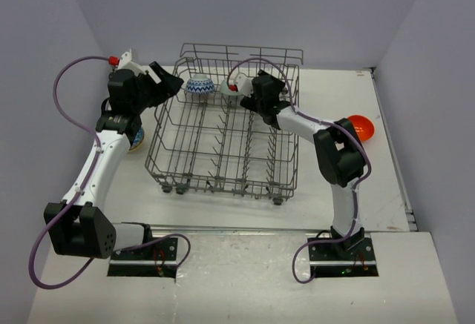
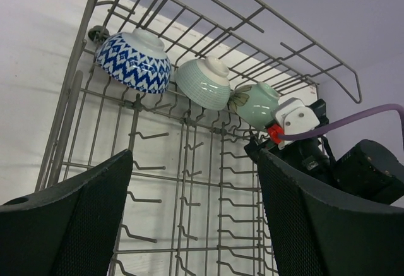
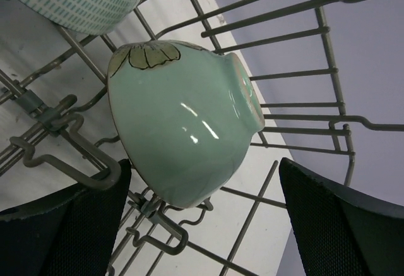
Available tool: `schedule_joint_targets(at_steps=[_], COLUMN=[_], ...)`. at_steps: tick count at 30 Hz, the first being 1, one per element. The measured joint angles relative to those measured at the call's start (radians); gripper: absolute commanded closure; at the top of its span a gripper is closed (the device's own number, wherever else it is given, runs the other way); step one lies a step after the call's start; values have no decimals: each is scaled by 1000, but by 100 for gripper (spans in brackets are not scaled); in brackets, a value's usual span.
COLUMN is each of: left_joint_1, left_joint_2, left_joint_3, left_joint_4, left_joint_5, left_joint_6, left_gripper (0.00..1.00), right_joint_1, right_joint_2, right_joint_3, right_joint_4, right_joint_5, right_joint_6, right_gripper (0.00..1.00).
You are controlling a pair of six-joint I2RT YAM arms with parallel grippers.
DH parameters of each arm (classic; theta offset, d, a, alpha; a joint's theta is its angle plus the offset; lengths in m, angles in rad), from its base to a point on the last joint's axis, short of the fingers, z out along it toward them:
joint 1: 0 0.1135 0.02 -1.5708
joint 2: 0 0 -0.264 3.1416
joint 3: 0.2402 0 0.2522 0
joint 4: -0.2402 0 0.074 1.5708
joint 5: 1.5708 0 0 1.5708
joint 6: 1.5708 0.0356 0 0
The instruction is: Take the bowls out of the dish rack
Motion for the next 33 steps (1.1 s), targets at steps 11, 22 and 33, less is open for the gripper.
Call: schedule_joint_targets(at_steps=[11,22,33], left_joint_1=[0,0,0], left_joint_2=[0,0,0], left_joint_3=[1,-14,-44], left_joint_4=[41,89,136], left_joint_5=[12,31,36], left_joint_6=[-4,-10,-11], left_gripper=[19,18,17], right_joint_1=[9,27,33], right_joint_2=[20,39,162], right_joint_3=[-27,-108,-105], right_joint_4=[161,407,710], right_joint_5=[64,130,227], right_joint_6=[-74,-185,-353], right_gripper=[25,40,100])
